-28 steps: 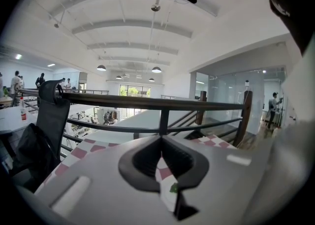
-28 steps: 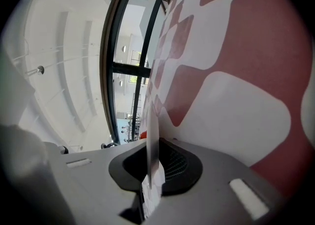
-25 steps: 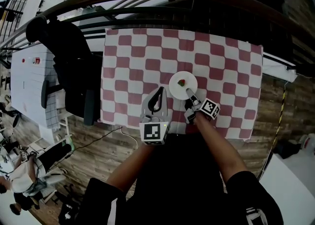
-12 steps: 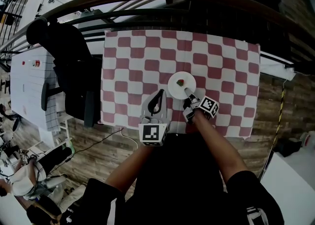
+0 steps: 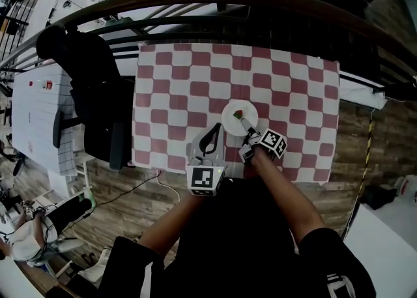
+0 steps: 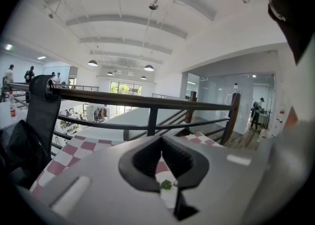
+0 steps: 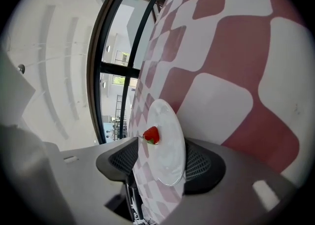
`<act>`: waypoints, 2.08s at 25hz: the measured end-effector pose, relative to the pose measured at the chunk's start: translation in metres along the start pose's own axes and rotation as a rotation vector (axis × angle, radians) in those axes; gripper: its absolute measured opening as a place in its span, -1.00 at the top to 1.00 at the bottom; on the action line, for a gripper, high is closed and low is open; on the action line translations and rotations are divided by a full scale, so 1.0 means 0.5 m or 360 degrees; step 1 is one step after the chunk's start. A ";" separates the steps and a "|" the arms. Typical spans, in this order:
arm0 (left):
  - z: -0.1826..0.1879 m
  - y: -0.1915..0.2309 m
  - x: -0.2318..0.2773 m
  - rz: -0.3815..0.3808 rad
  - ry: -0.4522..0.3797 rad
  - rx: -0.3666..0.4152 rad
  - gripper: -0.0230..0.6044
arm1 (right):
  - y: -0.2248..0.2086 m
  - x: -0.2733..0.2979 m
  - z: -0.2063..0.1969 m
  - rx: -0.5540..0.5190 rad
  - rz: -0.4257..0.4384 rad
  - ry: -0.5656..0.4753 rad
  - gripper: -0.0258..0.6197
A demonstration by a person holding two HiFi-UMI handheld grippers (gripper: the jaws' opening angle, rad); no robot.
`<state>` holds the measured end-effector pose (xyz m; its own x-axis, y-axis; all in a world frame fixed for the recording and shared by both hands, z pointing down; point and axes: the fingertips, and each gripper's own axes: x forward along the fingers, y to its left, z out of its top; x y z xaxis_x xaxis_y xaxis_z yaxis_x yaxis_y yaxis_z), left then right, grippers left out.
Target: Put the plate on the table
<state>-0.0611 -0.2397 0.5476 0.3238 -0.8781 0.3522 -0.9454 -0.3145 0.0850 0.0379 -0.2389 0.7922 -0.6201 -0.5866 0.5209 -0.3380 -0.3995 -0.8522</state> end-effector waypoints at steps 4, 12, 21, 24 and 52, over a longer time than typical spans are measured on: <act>0.005 -0.005 -0.002 -0.0007 -0.0015 0.0034 0.90 | -0.002 -0.010 0.004 -0.0052 -0.0074 -0.0009 0.06; 0.016 -0.017 -0.013 -0.0013 -0.0051 -0.0009 0.90 | -0.026 -0.044 0.006 -0.0054 -0.0129 -0.0035 0.02; 0.016 -0.033 -0.040 -0.0040 -0.0072 -0.0015 0.90 | -0.005 -0.082 -0.024 -0.0132 -0.0065 -0.0030 0.02; 0.005 -0.040 -0.050 -0.0051 -0.0071 -0.0018 0.90 | 0.008 -0.097 -0.036 -0.0250 -0.0055 -0.0007 0.02; 0.020 -0.104 -0.190 -0.0157 -0.0195 -0.0026 0.90 | 0.245 -0.278 -0.138 -0.0721 0.0234 -0.0230 0.69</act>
<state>-0.0421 -0.1436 0.5003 0.4159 -0.8811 0.2252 -0.9091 -0.3961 0.1291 0.0339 -0.1578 0.6121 -0.5909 -0.7180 0.3677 -0.5479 0.0227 -0.8362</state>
